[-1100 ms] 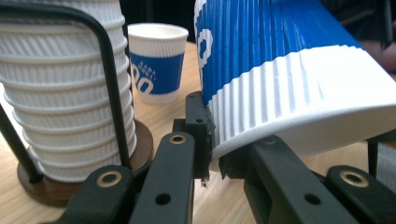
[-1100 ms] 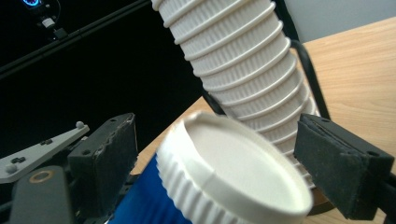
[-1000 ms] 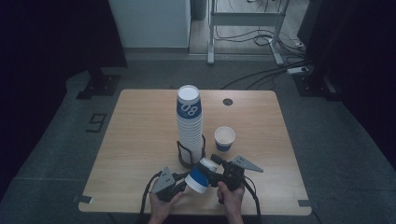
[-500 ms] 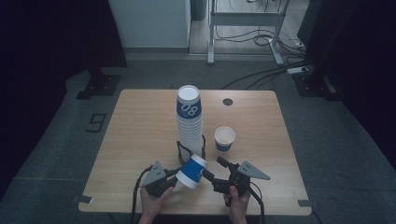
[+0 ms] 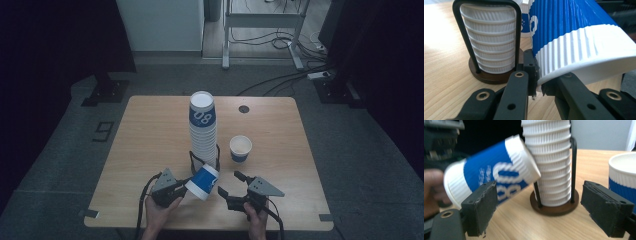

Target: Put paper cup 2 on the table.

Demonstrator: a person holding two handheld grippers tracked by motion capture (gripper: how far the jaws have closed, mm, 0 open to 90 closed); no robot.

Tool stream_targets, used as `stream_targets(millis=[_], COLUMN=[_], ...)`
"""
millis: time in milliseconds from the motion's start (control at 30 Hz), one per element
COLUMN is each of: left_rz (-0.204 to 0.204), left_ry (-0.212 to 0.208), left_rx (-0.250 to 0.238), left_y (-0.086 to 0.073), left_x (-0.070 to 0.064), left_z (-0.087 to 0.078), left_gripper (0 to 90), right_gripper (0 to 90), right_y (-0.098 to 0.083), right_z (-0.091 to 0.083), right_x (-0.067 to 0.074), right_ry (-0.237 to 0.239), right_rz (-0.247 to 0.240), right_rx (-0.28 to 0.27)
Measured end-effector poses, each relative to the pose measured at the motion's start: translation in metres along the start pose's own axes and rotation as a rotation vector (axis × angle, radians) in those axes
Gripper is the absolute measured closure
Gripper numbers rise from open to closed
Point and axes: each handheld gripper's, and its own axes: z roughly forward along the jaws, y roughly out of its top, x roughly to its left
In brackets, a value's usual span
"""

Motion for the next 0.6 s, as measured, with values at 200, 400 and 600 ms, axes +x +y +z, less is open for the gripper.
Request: stream_targets(millis=[200, 400, 600], left_rz=[0.006, 0.017, 0.014], left_ry=[-0.022, -0.020, -0.037], left_rx=[0.061, 0.097, 0.157], left_y=[0.009, 0.014, 0.024], left_x=[0.000, 0.000, 0.001], left_z=[-0.001, -0.001, 0.000], left_gripper=[83.5, 83.4, 83.4], right_gripper=[12.9, 12.7, 15.6], right_y=[-0.006, -0.010, -0.014], right_z=[0.006, 0.012, 0.015], right_x=[0.005, 0.010, 0.014], right_ry=[-0.017, -0.043, -0.042], right_rz=[-0.117, -0.232, -0.303], right_rx=[0.078, 0.101, 0.132])
